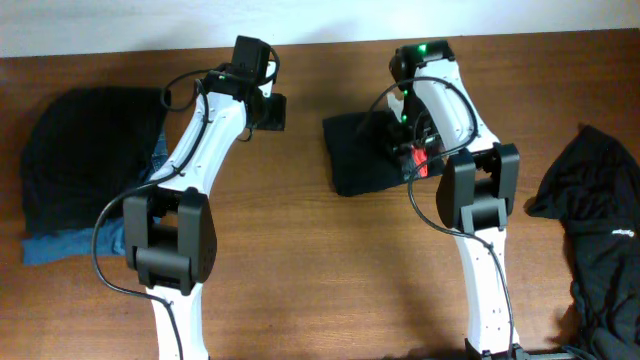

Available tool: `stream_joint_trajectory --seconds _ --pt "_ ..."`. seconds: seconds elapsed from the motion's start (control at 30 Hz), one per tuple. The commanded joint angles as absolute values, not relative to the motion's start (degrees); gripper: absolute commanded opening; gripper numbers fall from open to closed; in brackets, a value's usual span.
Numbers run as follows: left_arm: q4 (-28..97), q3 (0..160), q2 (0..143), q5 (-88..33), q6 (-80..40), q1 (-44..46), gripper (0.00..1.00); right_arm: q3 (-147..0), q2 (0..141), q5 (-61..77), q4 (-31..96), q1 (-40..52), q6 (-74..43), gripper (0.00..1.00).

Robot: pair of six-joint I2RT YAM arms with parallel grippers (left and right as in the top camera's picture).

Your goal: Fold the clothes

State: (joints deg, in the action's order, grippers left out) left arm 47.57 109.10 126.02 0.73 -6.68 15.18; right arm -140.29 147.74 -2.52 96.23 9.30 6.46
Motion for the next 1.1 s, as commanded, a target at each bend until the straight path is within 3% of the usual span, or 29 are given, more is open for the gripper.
stream_joint_trajectory --seconds 0.0,0.2,0.3,0.4,0.63,0.8,0.97,1.07 --pt "47.53 110.10 126.10 1.28 -6.37 14.83 0.69 -146.06 140.18 -1.93 97.36 10.11 7.03 0.67" --pt "43.79 110.10 126.10 -5.34 -0.16 14.85 0.70 -147.68 134.65 -1.56 97.34 10.07 7.01 0.72" --pt "38.33 110.10 126.10 -12.71 5.02 14.85 0.68 -147.68 133.14 2.20 97.34 10.09 7.07 0.68" --pt "32.95 110.10 126.17 -18.83 8.40 14.85 0.57 -147.65 131.76 4.40 97.34 10.07 7.05 0.59" --pt "20.58 110.10 129.69 -21.39 10.41 15.94 0.39 -147.65 126.82 7.33 97.34 10.13 7.03 0.59" --pt "14.46 110.10 134.91 -23.18 10.37 18.63 0.39 -147.65 124.73 7.44 97.34 10.13 6.66 0.59" --pt "12.82 110.10 139.09 -23.18 9.96 21.80 0.51 -147.65 123.42 8.62 97.34 10.13 6.59 0.59" --pt "13.32 110.10 140.51 -23.18 9.93 22.70 0.52 -147.65 123.13 8.62 97.34 10.13 6.59 0.59"
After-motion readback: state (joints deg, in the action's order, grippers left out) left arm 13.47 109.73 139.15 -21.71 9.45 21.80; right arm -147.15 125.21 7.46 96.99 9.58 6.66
